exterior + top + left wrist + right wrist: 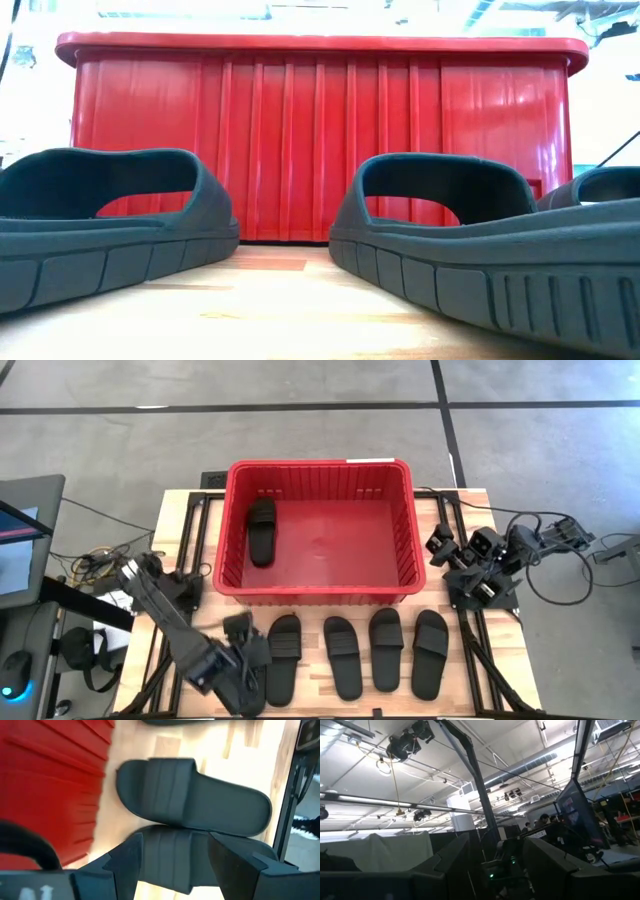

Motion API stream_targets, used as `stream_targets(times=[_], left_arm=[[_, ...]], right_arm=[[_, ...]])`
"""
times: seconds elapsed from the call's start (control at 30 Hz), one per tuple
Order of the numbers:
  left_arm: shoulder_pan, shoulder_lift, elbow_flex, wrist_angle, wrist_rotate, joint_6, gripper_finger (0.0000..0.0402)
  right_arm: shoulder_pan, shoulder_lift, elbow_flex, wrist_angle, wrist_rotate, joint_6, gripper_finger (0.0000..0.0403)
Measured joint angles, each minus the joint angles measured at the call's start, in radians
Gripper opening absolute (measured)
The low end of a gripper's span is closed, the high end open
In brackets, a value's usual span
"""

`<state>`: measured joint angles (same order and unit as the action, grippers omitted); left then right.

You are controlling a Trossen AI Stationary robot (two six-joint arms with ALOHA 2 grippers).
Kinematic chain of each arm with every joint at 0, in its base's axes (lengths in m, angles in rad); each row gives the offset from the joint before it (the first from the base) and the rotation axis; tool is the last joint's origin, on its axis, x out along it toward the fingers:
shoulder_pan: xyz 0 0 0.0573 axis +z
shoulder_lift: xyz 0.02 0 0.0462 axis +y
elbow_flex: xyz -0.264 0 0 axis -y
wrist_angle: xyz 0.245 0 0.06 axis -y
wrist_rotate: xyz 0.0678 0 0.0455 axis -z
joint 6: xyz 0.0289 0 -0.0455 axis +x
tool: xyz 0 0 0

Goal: Pick and place slides into bin
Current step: Put the black slides into the red bin

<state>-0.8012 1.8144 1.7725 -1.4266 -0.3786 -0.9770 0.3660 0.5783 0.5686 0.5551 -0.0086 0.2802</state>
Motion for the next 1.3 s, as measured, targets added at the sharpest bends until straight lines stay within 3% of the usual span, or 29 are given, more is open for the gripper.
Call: stream_targets(times=[0.67,1.3], left_arm=[[-0.108,0.310,0.058,-0.086,0.038,-0.096,0.0210],[-0.109,0.393,-0.032,-0.131,-0.030,-0.231,0.0210]], right_arm=[[0.000,-0.037,0.000,-0.062,-0.021,0.008,0.0173],[0.000,-0.036,0.000,-0.059,-0.021,0.002,0.0173]])
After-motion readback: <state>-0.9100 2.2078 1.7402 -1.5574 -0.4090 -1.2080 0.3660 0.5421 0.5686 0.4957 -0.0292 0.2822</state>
